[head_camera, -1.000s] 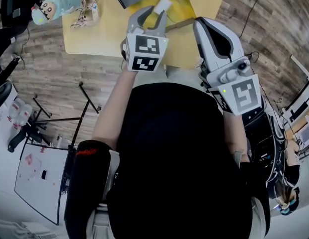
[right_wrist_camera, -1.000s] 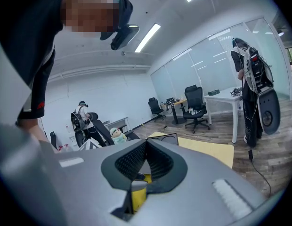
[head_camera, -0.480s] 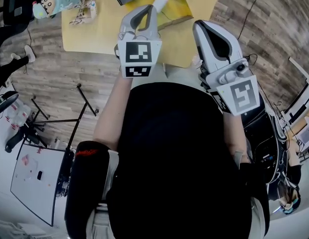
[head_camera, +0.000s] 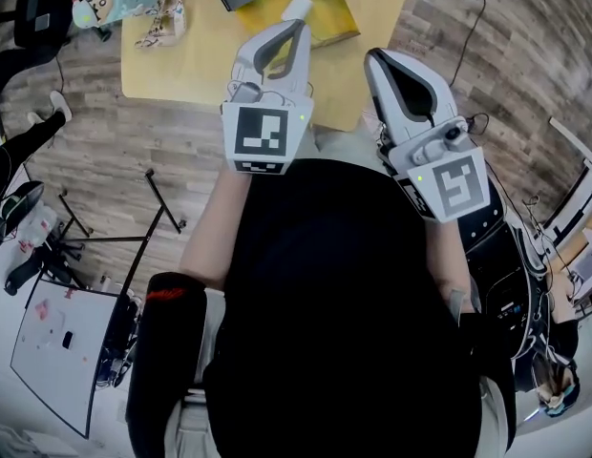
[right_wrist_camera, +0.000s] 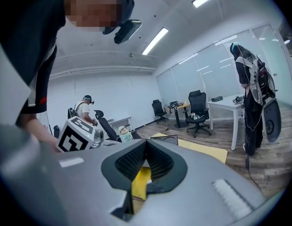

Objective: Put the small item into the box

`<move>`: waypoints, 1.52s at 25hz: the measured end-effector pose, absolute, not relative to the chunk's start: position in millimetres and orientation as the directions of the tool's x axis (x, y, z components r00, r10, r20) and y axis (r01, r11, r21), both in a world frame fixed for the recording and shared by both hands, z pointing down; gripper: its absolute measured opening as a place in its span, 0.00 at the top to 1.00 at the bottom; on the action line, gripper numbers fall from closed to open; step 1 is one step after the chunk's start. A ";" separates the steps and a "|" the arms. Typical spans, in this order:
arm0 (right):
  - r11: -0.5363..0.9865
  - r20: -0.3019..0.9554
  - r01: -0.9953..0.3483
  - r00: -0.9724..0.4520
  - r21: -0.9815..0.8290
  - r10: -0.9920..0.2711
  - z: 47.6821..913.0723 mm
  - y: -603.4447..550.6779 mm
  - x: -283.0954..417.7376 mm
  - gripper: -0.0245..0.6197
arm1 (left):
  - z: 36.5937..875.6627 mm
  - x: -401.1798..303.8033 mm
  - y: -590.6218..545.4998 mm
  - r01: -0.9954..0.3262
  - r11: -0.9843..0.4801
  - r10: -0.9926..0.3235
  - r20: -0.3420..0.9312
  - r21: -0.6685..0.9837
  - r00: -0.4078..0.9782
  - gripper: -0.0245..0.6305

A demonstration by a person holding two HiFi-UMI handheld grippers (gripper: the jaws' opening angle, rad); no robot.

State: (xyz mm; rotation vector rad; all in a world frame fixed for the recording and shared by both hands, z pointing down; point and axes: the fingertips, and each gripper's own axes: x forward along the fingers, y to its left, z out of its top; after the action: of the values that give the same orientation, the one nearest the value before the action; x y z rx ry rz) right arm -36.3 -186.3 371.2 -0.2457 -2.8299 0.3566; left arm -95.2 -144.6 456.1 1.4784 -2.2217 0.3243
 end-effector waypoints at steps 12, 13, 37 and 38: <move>0.961 0.199 0.164 -0.957 -0.223 0.210 339.4 -178.0 -14.0 0.96 | 397.5 -65.1 -146.0 -0.914 0.396 -0.867 0.364 0.085 -0.342 0.96; 0.961 0.196 0.166 -0.958 -0.221 0.211 337.7 -177.2 -12.3 0.96 | 393.5 -64.5 -146.3 -0.913 0.399 -0.867 0.356 0.080 -0.348 0.96; 0.970 0.089 0.131 -0.984 -0.205 0.152 282.5 -167.0 28.1 0.96 | 292.0 -31.2 -113.6 -0.909 0.416 -0.899 0.152 0.012 -0.410 0.96; 0.972 0.087 0.124 -0.986 -0.197 0.143 282.6 -169.4 31.0 0.96 | 288.0 -30.2 -113.0 -0.910 0.415 -0.901 0.140 0.003 -0.411 0.96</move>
State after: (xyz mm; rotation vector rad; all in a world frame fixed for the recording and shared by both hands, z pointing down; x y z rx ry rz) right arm 31.0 -169.4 282.6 -0.2052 -3.0201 0.2923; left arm -30.2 -113.0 288.0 1.6329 -2.5401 0.1112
